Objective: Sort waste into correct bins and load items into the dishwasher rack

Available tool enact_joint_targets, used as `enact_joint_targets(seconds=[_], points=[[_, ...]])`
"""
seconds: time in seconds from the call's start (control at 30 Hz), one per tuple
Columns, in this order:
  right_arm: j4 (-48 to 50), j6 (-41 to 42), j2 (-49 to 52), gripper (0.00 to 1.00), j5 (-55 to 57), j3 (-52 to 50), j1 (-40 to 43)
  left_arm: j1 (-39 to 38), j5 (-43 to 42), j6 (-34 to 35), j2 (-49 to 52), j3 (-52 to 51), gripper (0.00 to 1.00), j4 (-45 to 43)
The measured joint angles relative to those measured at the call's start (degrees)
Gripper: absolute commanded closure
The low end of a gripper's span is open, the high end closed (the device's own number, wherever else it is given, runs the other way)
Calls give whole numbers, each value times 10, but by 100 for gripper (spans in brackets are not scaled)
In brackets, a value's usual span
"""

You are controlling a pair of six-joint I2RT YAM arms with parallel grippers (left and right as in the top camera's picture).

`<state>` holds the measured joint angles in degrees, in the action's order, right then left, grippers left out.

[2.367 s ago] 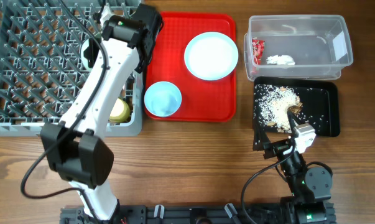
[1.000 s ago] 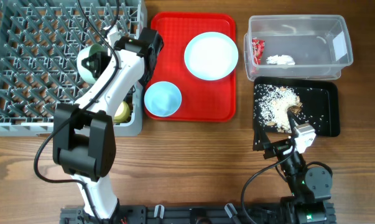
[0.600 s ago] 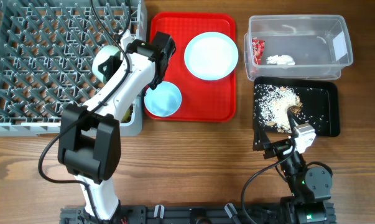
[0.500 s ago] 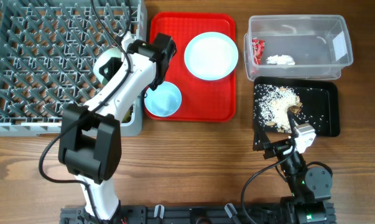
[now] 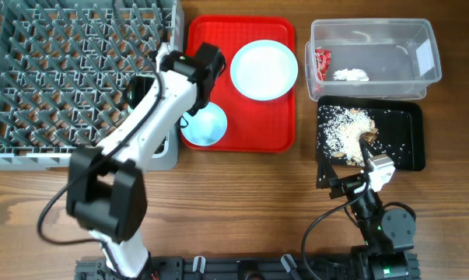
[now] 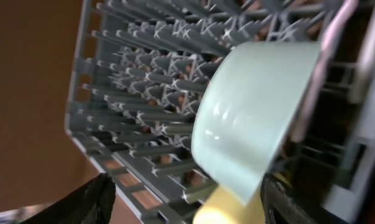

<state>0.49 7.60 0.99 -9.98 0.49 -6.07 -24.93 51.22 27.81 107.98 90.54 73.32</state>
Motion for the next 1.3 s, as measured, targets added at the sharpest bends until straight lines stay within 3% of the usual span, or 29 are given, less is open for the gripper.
enact_joint_targets(seconds=[0.33, 0.47, 0.6, 0.67, 0.77, 0.8, 1.3], points=[[0, 0, 0, 0, 0, 0, 0, -3, -148, 4, -76, 26, 25, 2], [0, 0, 0, 0, 0, 0, 0, -16, -237, 7, -76, 26, 41, 2], [0, 0, 0, 0, 0, 0, 0, -45, -286, 9, -76, 26, 44, -10], [0, 0, 0, 0, 0, 0, 0, -63, -304, 9, -76, 26, 57, -24], [0, 0, 0, 0, 0, 0, 0, -77, -334, 13, -75, 26, 91, -50], [0, 0, 0, 0, 0, 0, 0, -80, -341, 12, -73, 26, 95, -55], [0, 0, 0, 0, 0, 0, 0, -96, -408, 16, 92, 27, 96, -126]])
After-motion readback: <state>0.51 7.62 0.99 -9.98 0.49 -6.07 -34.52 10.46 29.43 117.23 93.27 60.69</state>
